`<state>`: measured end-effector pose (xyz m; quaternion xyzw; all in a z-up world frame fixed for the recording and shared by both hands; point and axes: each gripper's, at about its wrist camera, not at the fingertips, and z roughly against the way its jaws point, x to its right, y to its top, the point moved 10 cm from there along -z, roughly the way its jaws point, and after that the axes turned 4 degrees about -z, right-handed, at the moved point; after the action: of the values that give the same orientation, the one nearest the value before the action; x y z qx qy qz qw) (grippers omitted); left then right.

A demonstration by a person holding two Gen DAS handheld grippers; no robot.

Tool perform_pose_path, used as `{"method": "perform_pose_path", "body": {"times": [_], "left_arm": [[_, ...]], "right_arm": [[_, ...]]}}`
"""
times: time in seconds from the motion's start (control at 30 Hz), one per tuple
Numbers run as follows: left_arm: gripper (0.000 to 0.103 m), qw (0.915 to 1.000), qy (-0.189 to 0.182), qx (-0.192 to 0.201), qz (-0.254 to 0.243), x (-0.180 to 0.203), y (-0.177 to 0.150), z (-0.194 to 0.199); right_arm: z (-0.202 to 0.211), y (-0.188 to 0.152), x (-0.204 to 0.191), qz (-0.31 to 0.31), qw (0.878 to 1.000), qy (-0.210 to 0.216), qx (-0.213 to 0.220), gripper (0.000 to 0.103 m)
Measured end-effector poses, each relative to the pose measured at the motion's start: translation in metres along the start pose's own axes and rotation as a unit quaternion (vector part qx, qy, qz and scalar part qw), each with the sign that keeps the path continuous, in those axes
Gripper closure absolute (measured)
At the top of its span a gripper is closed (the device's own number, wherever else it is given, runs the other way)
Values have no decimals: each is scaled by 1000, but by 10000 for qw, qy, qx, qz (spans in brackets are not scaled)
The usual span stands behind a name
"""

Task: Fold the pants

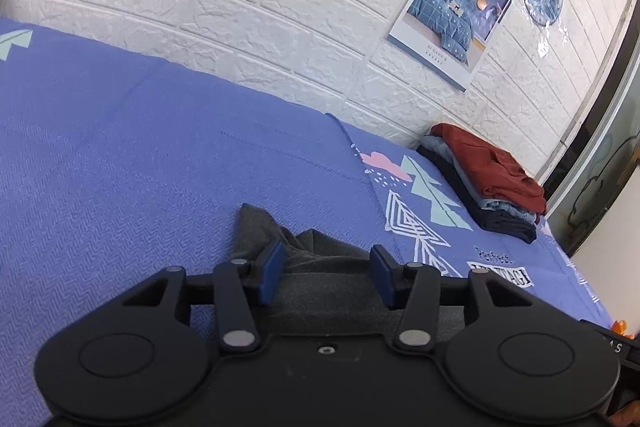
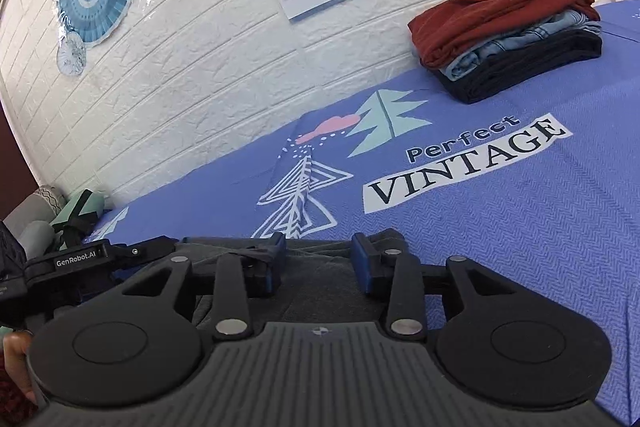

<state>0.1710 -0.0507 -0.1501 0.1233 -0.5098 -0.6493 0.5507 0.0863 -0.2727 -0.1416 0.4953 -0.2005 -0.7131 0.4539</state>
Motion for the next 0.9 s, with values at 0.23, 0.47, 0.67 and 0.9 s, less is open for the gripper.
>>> {"method": "perform_pose_path", "body": {"times": [0.23, 0.47, 0.67, 0.9], "left_arm": [[37, 9983, -244, -3, 530, 18, 19, 81], [37, 9923, -305, -1193, 113, 44, -71, 130], [35, 9927, -188, -1183, 159, 36, -95, 156], [22, 9948, 11, -335, 959, 2, -31, 169]], "right_arm": [[58, 15, -43, 778, 9958, 422, 228, 34], [70, -47, -67, 1456, 9824, 841, -816, 31], [91, -67, -42, 1105, 9855, 756, -1041, 33], [99, -29, -13, 407, 9960, 422, -678, 9]]}}
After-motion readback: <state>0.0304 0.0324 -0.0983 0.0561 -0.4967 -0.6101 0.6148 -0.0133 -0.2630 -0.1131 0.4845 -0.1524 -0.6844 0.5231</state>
